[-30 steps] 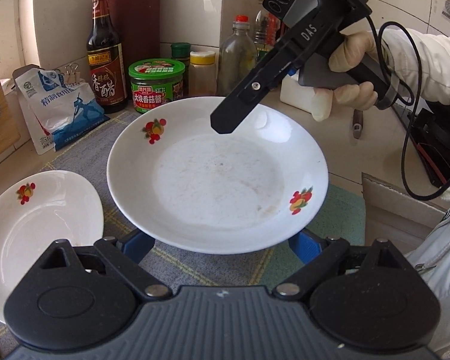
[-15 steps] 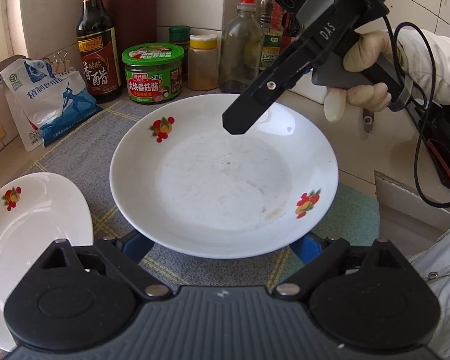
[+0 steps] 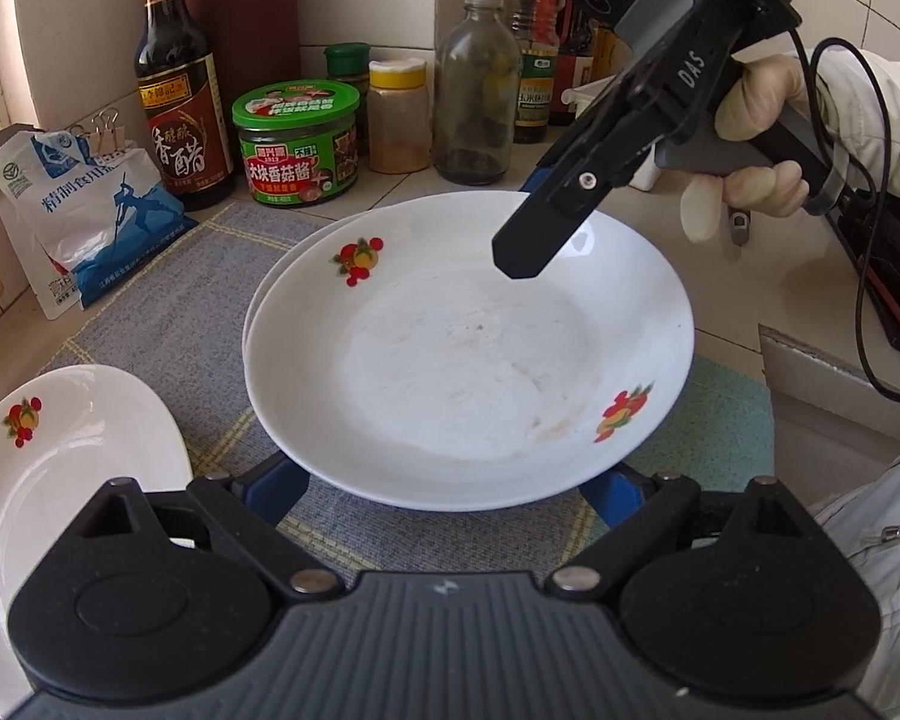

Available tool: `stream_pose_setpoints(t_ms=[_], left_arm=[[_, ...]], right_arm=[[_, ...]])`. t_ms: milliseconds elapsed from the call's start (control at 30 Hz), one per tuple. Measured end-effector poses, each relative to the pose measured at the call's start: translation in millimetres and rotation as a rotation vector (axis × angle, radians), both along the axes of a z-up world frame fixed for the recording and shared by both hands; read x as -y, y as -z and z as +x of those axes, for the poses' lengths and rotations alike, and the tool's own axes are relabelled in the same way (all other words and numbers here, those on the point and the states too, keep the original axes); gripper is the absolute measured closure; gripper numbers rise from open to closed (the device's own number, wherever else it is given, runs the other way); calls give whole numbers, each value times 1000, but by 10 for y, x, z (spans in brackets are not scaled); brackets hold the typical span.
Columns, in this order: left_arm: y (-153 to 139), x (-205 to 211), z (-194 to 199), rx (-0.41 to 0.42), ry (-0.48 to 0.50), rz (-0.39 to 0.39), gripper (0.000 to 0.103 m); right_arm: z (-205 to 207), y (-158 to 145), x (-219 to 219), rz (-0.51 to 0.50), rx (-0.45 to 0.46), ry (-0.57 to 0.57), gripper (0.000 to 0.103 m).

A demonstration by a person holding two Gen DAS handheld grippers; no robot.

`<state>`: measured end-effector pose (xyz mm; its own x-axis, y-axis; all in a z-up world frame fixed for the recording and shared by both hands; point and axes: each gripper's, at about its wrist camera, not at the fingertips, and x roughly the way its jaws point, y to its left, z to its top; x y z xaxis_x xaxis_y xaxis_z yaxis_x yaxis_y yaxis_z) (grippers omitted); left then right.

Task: Organize plates and bowls
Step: 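Lower the held plate onto the stained plate with the right tool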

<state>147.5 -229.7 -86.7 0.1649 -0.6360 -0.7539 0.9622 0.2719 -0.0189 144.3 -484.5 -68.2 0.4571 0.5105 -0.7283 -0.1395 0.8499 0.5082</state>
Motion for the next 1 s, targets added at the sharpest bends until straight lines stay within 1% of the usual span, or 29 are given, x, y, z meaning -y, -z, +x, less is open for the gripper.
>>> stream_pose_setpoints(t_ms=[400,633,900,1000], left_arm=[[39,-35,34,15,-10,10,7],[20,-120,-4,26,-41,7,7],[-73,-298,-124,14,-95,-40,7],[-105,-365,-172,24,-109,-53,7]], right_arm=[[-188,-98,49,-26,3,59,0],[-211,-142,-27,-83,-16,100,0],[-230,-149,-149,-180,-36,126,0],[-256,-136,-159,-192,-40,135,0]])
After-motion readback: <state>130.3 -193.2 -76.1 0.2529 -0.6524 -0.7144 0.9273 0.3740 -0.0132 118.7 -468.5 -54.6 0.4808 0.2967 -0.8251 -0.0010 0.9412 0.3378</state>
